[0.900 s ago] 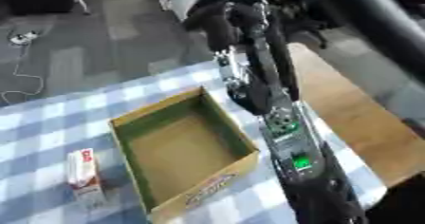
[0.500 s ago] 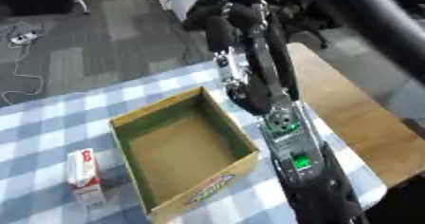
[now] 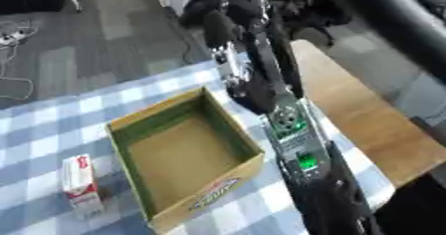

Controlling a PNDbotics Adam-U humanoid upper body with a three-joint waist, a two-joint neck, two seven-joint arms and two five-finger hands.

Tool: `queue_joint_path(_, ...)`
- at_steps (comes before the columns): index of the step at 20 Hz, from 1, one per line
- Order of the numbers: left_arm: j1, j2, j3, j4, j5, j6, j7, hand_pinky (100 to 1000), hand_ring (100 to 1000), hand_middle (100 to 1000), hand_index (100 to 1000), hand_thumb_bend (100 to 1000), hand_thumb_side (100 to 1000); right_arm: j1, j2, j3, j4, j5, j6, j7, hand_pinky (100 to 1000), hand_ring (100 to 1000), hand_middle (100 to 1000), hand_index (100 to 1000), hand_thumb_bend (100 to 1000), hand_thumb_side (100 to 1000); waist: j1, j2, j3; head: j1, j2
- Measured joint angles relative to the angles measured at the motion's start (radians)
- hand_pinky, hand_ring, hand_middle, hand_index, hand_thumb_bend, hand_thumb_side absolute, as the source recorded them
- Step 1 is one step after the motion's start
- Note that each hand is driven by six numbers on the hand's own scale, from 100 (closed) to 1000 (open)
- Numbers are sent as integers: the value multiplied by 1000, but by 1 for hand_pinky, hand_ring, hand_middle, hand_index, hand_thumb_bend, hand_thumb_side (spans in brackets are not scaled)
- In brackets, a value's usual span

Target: Pick up objects on the table and place them in the box.

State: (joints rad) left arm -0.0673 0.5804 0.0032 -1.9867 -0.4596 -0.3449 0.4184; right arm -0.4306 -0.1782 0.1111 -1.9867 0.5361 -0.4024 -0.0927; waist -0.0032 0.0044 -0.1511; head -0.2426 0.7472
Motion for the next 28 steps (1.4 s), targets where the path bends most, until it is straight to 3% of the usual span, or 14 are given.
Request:
queue_joint_path(5, -20, 69, 5, 1, 36, 112, -138, 589, 568, 719, 844, 126, 1000, 0, 0, -8, 0, 3, 5, -1, 449, 496, 544, 592, 100, 1000, 3, 0, -1, 32, 23)
queue_joint_path(9, -48, 123, 1, 32, 49, 144, -244, 604, 570, 719, 848, 129, 1000, 0, 0, -8, 0, 7, 7, -1, 449, 496, 544, 592, 100, 1000, 9, 0, -6, 39, 23)
queue_joint_path(17, -117, 192, -17, 167, 102, 114, -361, 585, 558, 710, 857, 134, 1000, 0, 0, -7, 0, 9, 9, 10, 448, 495, 543, 592, 100, 1000, 10, 0, -7, 59, 26)
queue_joint_path(28, -244, 190, -105, 400, 204, 45, -420, 574, 556, 709, 862, 139, 1000, 0, 0, -3, 0, 8, -3, 33, 449, 495, 542, 591, 100, 1000, 10, -2, -21, 58, 26)
